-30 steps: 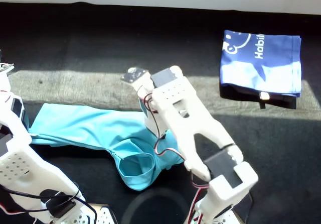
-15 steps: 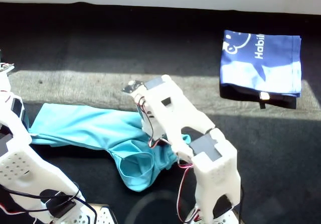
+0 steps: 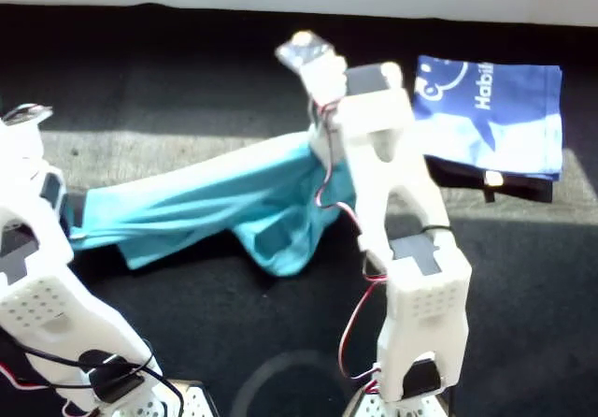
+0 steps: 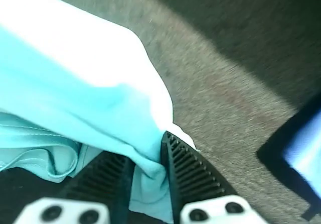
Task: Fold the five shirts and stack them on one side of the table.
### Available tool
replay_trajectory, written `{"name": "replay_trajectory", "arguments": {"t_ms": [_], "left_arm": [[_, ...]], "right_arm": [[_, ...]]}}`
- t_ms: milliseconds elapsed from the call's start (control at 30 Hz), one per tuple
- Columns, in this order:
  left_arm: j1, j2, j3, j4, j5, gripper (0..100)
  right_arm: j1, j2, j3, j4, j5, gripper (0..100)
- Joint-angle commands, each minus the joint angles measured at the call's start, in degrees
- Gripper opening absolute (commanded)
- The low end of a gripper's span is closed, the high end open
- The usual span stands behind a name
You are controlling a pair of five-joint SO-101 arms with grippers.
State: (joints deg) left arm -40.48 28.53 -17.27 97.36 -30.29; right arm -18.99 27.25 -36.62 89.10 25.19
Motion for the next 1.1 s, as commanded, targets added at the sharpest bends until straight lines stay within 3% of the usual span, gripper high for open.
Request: {"name": "replay_trajectory", "arguments": {"t_ms": [0, 200, 333, 500, 900, 1067], "left_arm": [[5.85, -0.92, -1.27, -0.18, 4.22, 1], [9.98, -0.4, -9.1, -0.44, 12.66, 1], [10.24, -0.31, -9.63, -0.35, 14.33, 1], [10.24, -0.31, -9.54, -0.09, 14.42, 1], [5.41, -0.92, -1.19, 2.55, 14.07, 1], [4.79, -0.92, 4.35, -4.4, 14.24, 1]], "right_arm": [[2.24, -0.31, -8.66, -0.04, 3.34, 0.6], [5.05, 0.75, -8.57, -9.8, 4.22, 0.9], [5.76, 4.97, -9.1, -9.89, 3.69, 5.0], [6.81, 5.41, -9.27, -6.55, -3.96, 21.1], [5.14, 5.23, -9.27, 6.55, -4.57, 20.1], [-0.92, 5.41, -9.19, 9.19, -5.01, 20.0]]}}
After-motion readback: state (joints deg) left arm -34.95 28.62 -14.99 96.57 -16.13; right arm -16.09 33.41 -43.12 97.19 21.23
